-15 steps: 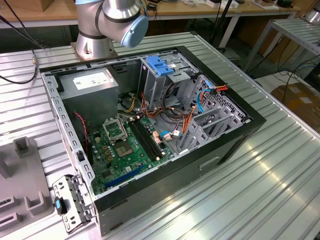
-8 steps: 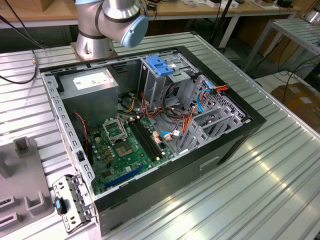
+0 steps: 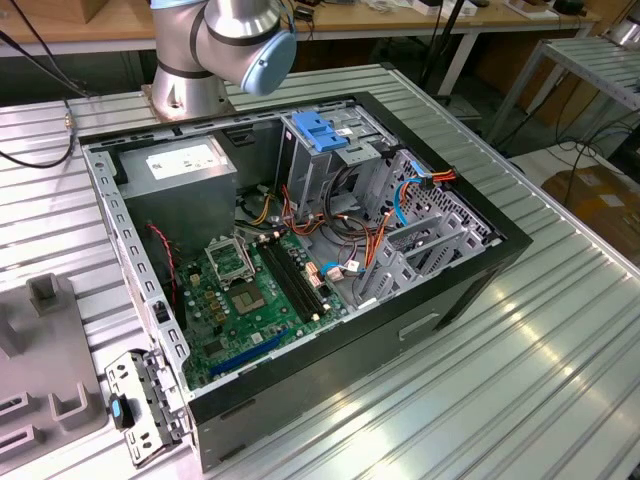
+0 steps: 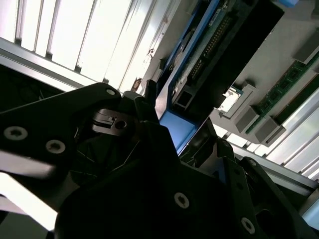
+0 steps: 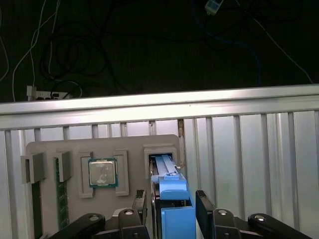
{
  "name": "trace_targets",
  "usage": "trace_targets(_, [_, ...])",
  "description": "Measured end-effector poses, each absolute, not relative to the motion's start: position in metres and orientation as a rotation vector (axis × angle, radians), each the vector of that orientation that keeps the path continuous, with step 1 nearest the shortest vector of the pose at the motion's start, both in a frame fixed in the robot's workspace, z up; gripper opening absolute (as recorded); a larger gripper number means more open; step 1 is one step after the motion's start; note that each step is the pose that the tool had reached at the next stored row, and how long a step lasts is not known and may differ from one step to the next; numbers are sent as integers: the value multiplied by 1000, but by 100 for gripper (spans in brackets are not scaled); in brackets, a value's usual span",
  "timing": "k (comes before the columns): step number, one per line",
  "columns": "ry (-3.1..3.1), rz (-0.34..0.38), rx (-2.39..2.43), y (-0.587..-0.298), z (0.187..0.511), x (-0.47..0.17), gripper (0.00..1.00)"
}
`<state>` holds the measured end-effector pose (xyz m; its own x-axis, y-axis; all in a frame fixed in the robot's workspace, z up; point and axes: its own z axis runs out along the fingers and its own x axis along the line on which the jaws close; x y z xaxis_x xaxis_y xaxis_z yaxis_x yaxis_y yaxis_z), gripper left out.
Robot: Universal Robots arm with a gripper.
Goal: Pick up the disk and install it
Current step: 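Pick up the disk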
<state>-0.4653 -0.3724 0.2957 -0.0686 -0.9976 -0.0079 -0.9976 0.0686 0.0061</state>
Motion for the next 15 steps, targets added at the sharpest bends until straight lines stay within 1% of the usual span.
trace_targets(8, [2295, 15, -2143, -372, 296, -465, 50])
trace_targets(9, [2295, 15, -2143, -372, 296, -465, 43])
trace_targets(15, [2295, 15, -2142, -372, 295, -465, 43])
